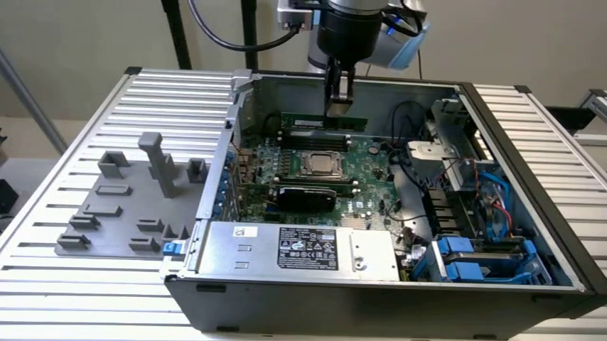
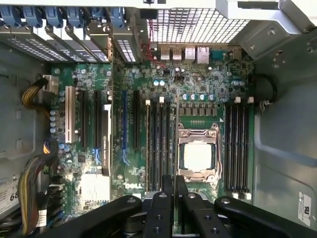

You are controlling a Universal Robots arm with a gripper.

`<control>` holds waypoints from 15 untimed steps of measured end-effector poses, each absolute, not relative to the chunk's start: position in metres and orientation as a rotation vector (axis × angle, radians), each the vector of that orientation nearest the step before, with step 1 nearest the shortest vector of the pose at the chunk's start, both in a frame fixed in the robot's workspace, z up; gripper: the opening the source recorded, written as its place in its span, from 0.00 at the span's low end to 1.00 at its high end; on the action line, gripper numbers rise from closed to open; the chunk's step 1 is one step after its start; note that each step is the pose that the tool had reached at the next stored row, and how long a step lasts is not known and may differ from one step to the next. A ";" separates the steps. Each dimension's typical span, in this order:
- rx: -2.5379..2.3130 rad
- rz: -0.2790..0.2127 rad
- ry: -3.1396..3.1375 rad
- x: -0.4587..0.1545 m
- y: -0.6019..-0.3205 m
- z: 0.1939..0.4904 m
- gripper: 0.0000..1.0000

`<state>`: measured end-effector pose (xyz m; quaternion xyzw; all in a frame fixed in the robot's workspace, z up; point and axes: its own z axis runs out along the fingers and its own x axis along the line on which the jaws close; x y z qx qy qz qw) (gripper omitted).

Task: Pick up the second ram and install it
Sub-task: 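Insert the second ram into the second slot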

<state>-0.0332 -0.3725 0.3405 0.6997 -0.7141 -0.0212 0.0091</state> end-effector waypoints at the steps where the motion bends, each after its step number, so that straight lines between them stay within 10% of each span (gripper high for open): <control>1: 2.185 -0.066 -2.230 -0.033 -0.373 0.339 0.00; 15: 2.187 -0.069 -2.232 -0.033 -0.374 0.313 0.00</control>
